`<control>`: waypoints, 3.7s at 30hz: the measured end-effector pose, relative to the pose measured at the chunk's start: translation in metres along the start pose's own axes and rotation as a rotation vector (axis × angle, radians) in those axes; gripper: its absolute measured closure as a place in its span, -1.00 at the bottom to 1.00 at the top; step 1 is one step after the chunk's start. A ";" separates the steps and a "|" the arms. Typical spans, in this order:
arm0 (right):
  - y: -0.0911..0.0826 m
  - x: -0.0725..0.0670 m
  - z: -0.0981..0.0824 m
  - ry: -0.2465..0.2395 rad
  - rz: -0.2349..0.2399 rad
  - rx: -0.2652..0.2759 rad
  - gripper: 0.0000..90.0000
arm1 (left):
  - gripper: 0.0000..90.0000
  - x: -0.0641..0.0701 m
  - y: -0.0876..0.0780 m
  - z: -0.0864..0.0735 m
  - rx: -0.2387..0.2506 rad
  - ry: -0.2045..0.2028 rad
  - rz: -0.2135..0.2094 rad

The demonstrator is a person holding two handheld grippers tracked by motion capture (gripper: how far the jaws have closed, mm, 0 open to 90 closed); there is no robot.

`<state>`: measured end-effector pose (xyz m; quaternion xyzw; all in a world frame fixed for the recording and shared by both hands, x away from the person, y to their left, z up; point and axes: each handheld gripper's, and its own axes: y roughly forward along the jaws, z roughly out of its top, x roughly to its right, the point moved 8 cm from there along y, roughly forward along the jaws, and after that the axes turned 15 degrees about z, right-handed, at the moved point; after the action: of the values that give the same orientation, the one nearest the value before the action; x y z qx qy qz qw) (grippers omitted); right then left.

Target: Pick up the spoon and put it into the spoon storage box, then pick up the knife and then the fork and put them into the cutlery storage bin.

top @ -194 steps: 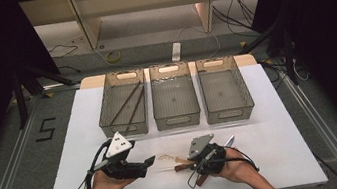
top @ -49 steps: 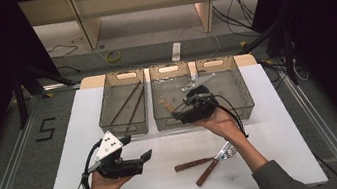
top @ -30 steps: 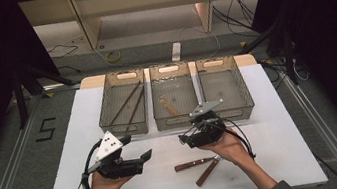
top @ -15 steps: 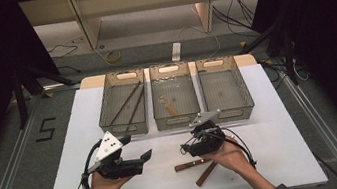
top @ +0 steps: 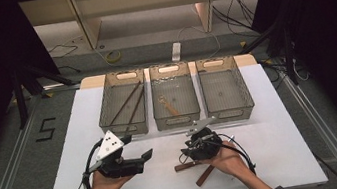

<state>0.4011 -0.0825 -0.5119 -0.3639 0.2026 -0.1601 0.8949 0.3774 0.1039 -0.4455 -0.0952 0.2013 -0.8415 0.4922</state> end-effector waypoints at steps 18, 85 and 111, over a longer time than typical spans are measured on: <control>0.014 -0.005 -0.006 -0.043 0.012 -0.055 1.00 | -0.66 -0.001 -0.002 0.000 0.001 -0.003 0.004; -0.027 -0.031 -0.081 -0.010 0.092 -0.302 1.00 | -0.66 -0.002 -0.004 -0.002 0.004 0.009 0.011; -0.049 -0.011 -0.089 -0.004 0.009 -0.309 1.00 | -0.66 -0.002 -0.004 -0.002 0.008 0.013 0.014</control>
<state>0.3422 -0.1633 -0.5318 -0.4967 0.2248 -0.1221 0.8294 0.3742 0.1081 -0.4453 -0.0864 0.2017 -0.8394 0.4973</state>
